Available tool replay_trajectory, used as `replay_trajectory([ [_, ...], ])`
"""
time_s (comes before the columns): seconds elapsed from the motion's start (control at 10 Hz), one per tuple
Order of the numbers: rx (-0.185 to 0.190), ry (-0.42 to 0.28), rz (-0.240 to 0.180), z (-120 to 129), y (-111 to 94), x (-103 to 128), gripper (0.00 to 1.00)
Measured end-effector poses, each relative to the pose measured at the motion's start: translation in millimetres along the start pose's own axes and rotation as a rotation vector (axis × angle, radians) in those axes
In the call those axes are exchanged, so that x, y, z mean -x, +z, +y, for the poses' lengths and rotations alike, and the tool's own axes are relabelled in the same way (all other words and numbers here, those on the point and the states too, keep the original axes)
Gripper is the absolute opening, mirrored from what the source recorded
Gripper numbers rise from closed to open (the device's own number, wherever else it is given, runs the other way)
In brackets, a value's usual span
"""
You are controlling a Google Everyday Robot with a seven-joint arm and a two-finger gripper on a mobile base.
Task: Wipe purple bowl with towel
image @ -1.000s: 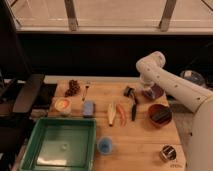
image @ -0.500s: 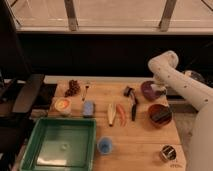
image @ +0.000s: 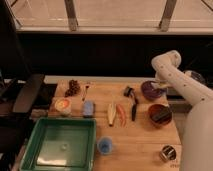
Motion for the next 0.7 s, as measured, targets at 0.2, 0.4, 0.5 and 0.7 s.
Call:
replay_trajectory([
  [0.2,0.008,-0.014,-0.043,8,0,40,0.00],
  [0.4,0.021,-0.015,-0.056,18,-2,58,0.00],
  [0.5,0.033,-0.014,-0.055,26,-4,60,0.00],
  [0.7,0.050,-0.006,-0.039,37,-6,46,0.00],
])
